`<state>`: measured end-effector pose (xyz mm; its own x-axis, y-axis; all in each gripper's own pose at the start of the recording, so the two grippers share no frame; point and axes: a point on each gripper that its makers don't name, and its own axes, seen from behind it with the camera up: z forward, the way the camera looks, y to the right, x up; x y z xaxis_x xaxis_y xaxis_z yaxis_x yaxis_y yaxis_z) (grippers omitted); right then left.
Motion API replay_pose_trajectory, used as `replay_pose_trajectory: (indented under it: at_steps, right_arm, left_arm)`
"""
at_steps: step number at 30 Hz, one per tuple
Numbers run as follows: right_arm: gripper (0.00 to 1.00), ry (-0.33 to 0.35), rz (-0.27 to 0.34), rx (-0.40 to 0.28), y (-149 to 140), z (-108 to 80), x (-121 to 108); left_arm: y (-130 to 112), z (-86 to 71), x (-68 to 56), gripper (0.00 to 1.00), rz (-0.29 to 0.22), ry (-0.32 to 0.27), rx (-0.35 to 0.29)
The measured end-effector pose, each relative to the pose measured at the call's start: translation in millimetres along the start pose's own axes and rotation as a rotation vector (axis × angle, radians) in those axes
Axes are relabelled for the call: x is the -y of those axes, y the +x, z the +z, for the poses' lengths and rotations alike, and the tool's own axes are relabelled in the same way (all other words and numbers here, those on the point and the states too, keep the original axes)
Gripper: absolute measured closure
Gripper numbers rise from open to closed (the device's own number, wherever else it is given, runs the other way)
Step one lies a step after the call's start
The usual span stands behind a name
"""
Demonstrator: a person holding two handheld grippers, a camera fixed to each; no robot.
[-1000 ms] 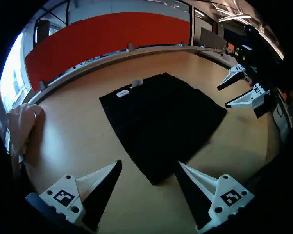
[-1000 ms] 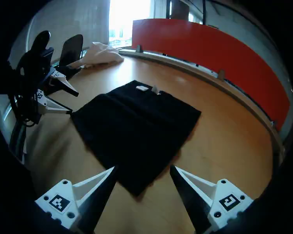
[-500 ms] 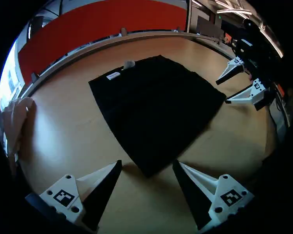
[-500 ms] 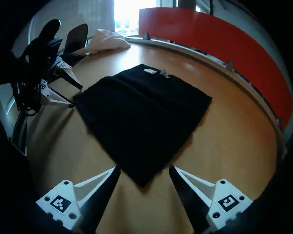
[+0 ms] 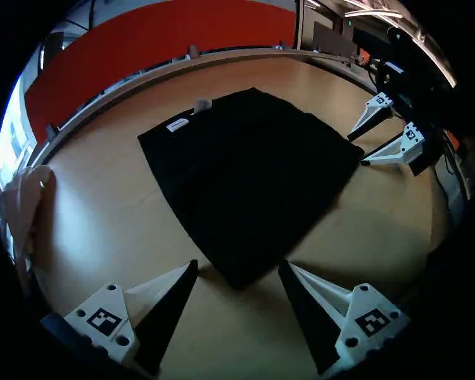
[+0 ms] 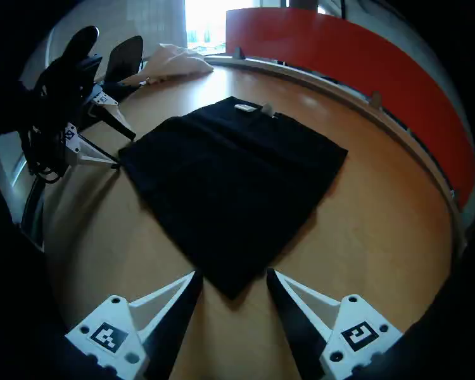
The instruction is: Fold towel
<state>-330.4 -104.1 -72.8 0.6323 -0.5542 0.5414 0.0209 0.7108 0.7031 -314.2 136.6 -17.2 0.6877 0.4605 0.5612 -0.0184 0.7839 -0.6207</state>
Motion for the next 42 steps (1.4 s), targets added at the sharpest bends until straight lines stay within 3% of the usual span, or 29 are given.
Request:
replay_pose_trajectory:
  at_steps: [5, 13, 17, 21, 23, 29, 35, 42]
  right_arm:
    - [0.36, 0.004, 0.002, 0.005, 0, 0.2, 0]
    - [0.69, 0.010, -0.002, 0.007, 1, 0.7, 0]
    - [0.77, 0.012, -0.002, 0.006, 0, 0.4, 1]
    - [0.80, 0.015, 0.008, 0.005, -1, -0.8, 3]
    - [0.81, 0.020, 0.018, 0.001, 0, -1.8, 4]
    - [0.83, 0.029, 0.055, -0.033, 9, -7.8, 5]
    - [0.83, 0.016, 0.041, -0.054, 16, -17.7, 4]
    - [0.83, -0.011, 0.047, -0.085, 31, -35.5, 0]
  left_arm:
    - [0, 0.2, -3.3, 0.17, 0.009, -0.007, 0.009]
    - [0, -1.1, -9.3, 0.32, 0.014, -0.013, 0.016]
    - [2, -1.6, -13.0, 0.48, 0.020, -0.016, 0.019]
    - [3, 0.3, -15.4, 0.76, 0.017, -0.011, 0.022]
    - [3, 1.4, -15.2, 0.82, 0.008, -0.004, 0.025]
    - [5, 1.4, -13.9, 0.87, -0.022, 0.010, 0.044]
    - [12, -3.8, -14.5, 0.87, -0.047, 0.014, 0.036]
    - [31, -26.1, -16.4, 0.88, -0.086, 0.018, 0.006]
